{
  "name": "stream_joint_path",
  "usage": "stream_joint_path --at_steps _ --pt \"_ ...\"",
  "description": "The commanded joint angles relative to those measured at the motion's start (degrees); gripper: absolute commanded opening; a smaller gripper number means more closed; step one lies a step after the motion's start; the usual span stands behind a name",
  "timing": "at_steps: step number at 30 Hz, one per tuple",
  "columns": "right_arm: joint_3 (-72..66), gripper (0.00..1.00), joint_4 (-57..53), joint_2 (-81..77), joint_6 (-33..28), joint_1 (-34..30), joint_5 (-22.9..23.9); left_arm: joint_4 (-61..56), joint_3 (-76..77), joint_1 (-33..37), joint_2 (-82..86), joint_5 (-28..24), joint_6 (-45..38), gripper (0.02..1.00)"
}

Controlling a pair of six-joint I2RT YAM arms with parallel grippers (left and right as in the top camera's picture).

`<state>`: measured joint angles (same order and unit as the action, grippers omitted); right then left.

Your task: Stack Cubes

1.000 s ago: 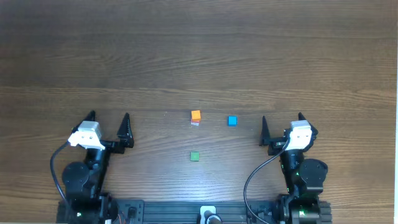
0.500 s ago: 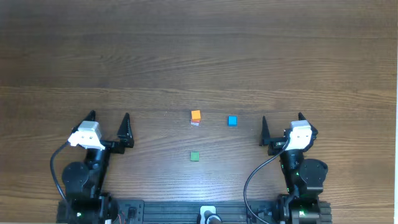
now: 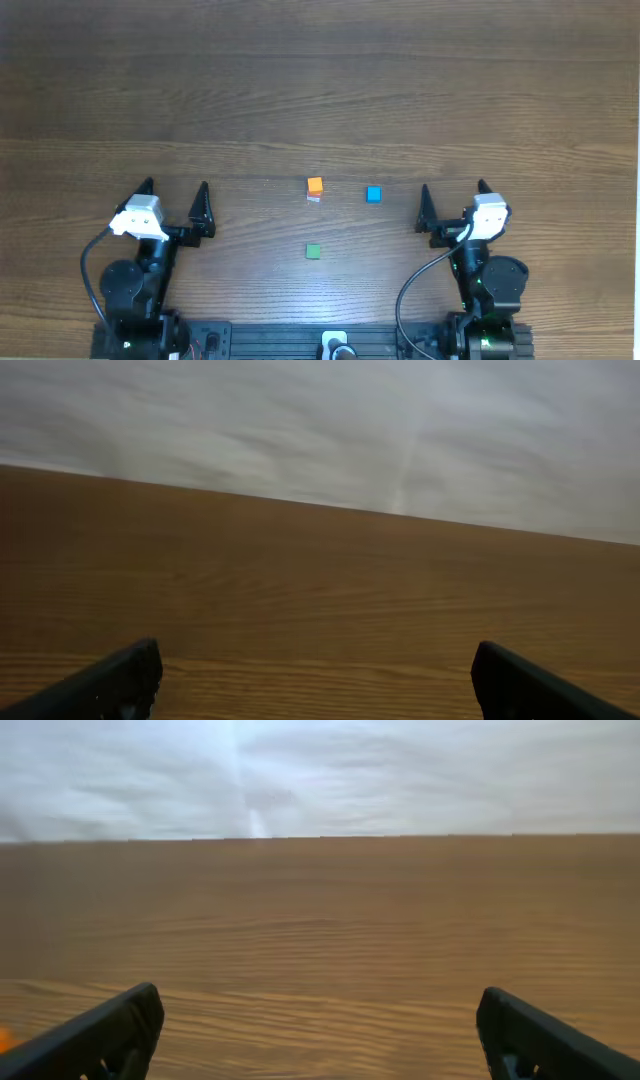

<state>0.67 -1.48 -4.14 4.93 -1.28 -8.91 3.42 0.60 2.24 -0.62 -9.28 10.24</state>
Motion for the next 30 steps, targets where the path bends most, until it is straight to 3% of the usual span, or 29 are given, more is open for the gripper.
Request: stream_joint_path --at_steps 1,7,12,17,20,24,30 --pt "7.0 0.993 -2.7 -3.7 9.8 0.4 -10.2 0.1 -0.3 0.3 0.2 -0.5 -0.8 1.0" --pt "29.9 0.991 -20.1 -24.4 9.8 0.5 -18.6 0.1 -0.3 0.3 0.2 -0.5 -0.8 1.0" --pt "45.7 0.993 -37.8 -40.8 9.8 5.3 -18.6 0.1 -0.3 0.3 0.2 -0.5 -0.8 1.0" --pt "55.1 0.993 -51.1 -52.1 13.8 17.8 -12.2 0.1 -0.3 0.3 0.2 -0.5 -0.8 1.0" --pt "57.3 0.993 -51.9 -56.3 17.7 26.2 -8.9 0.1 -0.3 0.3 0.2 -0.5 -0.9 1.0" --pt "58.9 0.993 -51.7 -61.9 26.4 38.1 -0.7 0.1 -0.3 0.3 0.2 -0.5 -0.8 1.0" --pt "59.1 0.991 -51.9 -70.1 38.7 48.9 6.3 0.1 -0.3 0.3 0.2 -0.5 -0.8 1.0"
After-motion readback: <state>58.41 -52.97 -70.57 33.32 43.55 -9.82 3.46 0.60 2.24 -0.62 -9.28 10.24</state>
